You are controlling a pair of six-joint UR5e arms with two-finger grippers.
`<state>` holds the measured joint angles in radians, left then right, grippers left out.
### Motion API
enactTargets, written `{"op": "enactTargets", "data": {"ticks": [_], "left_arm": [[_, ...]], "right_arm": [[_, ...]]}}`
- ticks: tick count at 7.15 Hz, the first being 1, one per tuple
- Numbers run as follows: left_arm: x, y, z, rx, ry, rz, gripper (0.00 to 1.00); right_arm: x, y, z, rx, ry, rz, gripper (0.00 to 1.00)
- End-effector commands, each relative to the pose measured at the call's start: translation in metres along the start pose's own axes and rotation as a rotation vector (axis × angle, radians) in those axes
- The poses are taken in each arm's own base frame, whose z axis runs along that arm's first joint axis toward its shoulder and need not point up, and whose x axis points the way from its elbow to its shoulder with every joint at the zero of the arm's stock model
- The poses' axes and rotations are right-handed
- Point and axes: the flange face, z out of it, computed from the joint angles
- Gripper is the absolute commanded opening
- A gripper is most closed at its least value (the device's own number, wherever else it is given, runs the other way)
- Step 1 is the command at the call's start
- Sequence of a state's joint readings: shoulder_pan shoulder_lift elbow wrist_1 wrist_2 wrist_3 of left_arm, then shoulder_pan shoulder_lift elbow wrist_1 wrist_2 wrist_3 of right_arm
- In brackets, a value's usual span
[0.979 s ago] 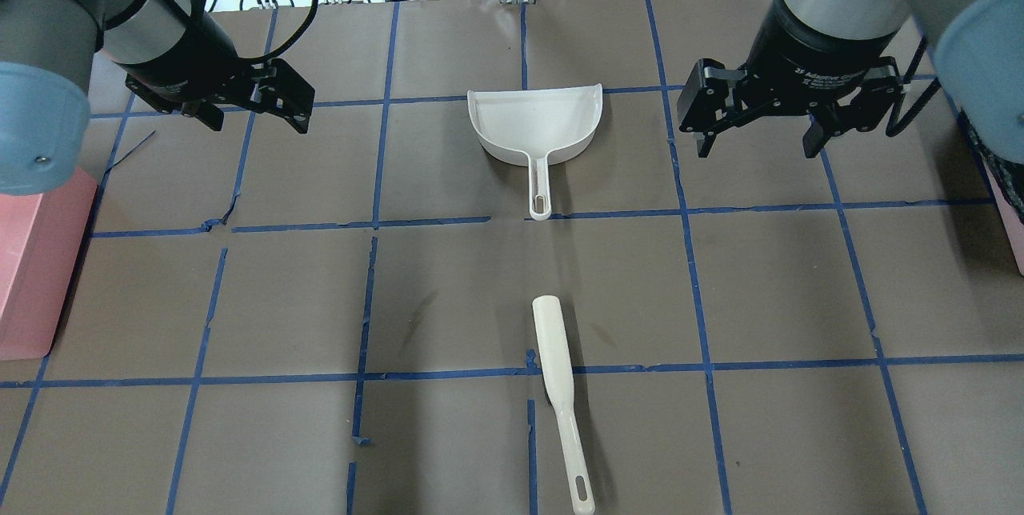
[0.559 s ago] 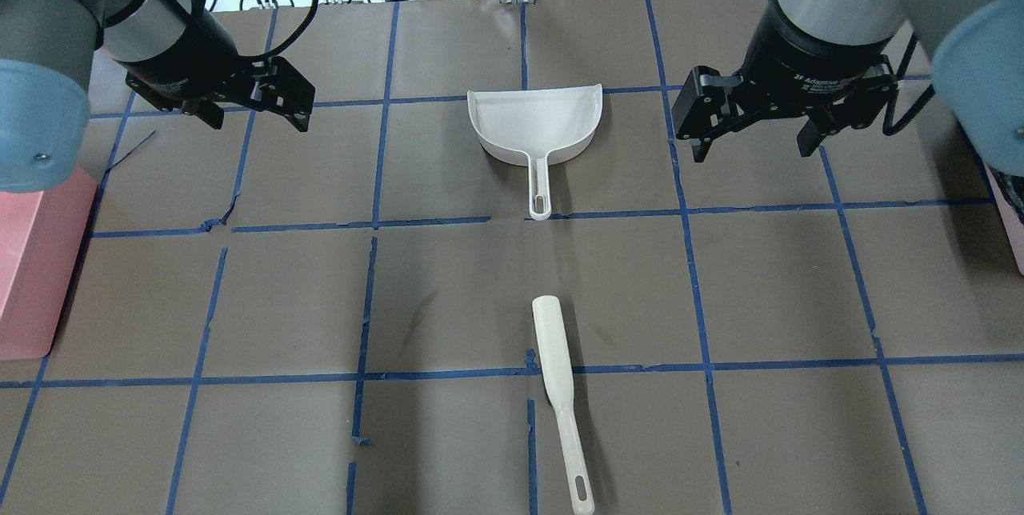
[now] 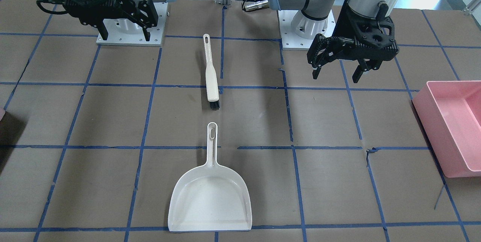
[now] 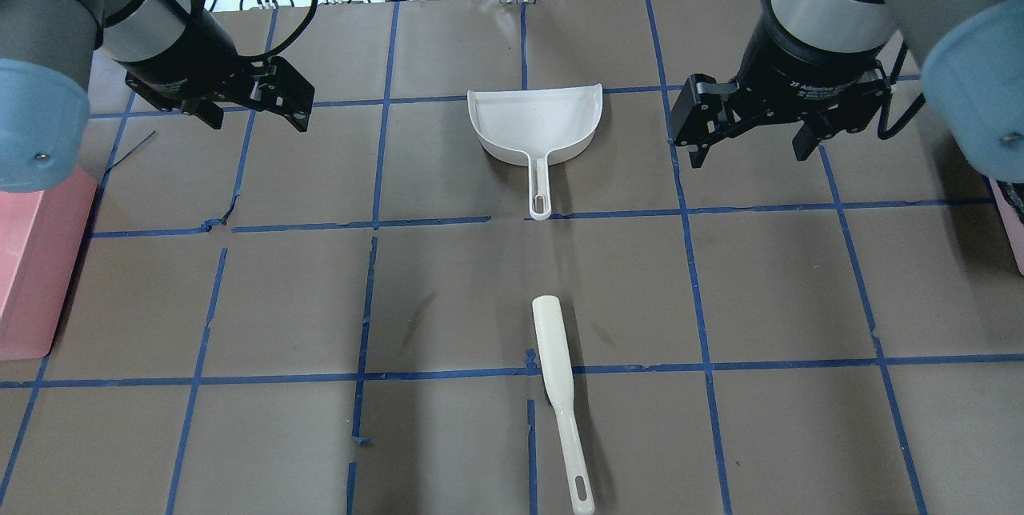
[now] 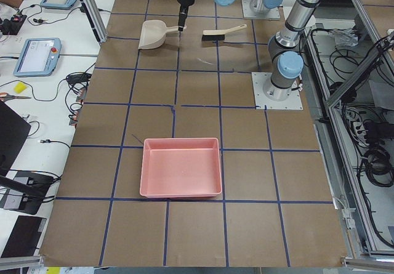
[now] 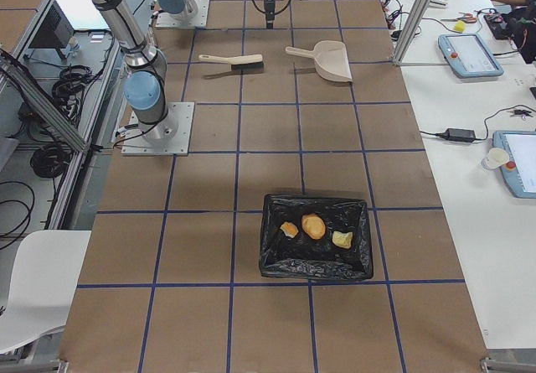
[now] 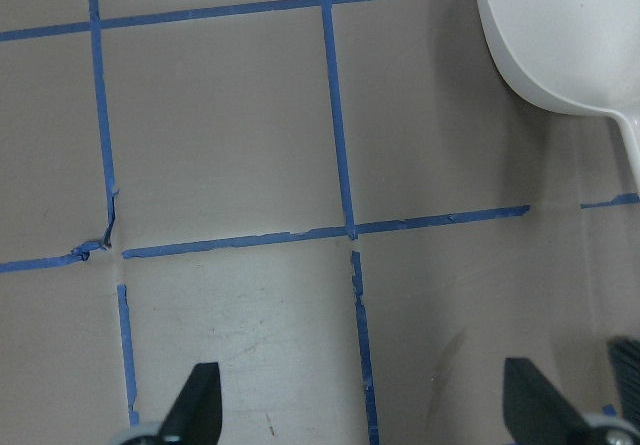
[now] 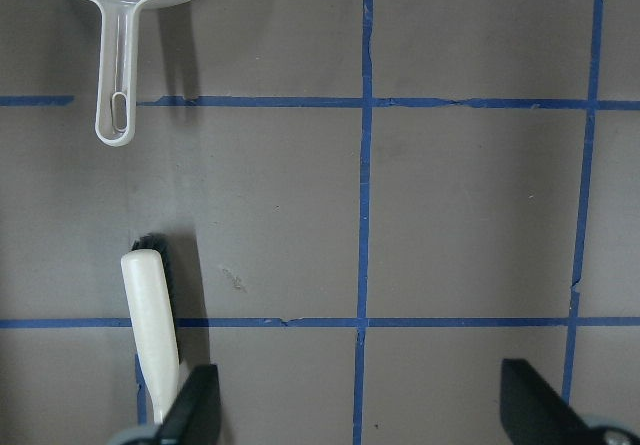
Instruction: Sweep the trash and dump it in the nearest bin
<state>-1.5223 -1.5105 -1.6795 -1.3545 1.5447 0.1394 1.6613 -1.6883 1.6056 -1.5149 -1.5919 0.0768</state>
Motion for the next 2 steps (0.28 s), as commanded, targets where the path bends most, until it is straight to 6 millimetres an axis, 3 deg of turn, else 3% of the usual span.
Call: {"op": "enactTargets", "data": {"ticks": [1,2], "left_arm": [[-0.0003,-0.0001,0.0004,-0.001,0.000,0.000,1.00],[-0.0002,0.0005,0.0003,-0.001,0.000,0.001,1.00]], "right_arm": [[-0.0002,-0.0031,-0.0016,0.027,-0.002,0.043,1.00],[0.0000,-0.0031,-0.0016,0.027,-0.001,0.042,1.00]]}}
